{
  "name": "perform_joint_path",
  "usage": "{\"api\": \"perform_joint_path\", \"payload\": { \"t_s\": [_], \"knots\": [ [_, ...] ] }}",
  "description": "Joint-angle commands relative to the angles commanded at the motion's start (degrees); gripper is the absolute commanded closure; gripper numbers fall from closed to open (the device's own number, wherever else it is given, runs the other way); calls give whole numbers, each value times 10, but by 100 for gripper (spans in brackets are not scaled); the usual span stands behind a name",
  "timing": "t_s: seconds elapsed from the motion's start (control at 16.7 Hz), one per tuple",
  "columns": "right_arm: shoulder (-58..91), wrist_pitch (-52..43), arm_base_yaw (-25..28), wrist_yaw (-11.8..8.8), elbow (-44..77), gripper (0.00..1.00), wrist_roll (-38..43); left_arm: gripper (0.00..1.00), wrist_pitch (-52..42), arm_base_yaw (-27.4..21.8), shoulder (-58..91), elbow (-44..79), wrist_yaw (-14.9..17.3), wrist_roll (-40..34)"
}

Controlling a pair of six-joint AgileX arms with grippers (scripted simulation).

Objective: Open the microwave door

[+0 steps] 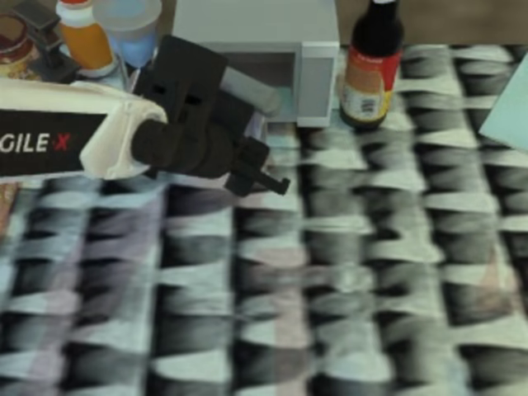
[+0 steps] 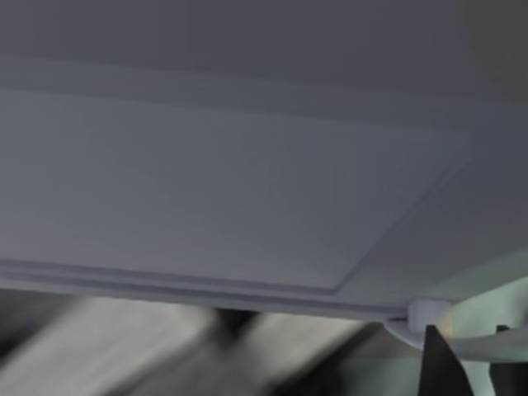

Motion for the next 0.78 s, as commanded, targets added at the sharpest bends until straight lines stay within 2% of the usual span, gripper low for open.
{"api": "perform_joint_path", "payload": {
  "t_s": [0.78],
  "knots": [
    [0,0,0,0,0,0,0,100,0,0,0,0,0,0]
  ]
}}
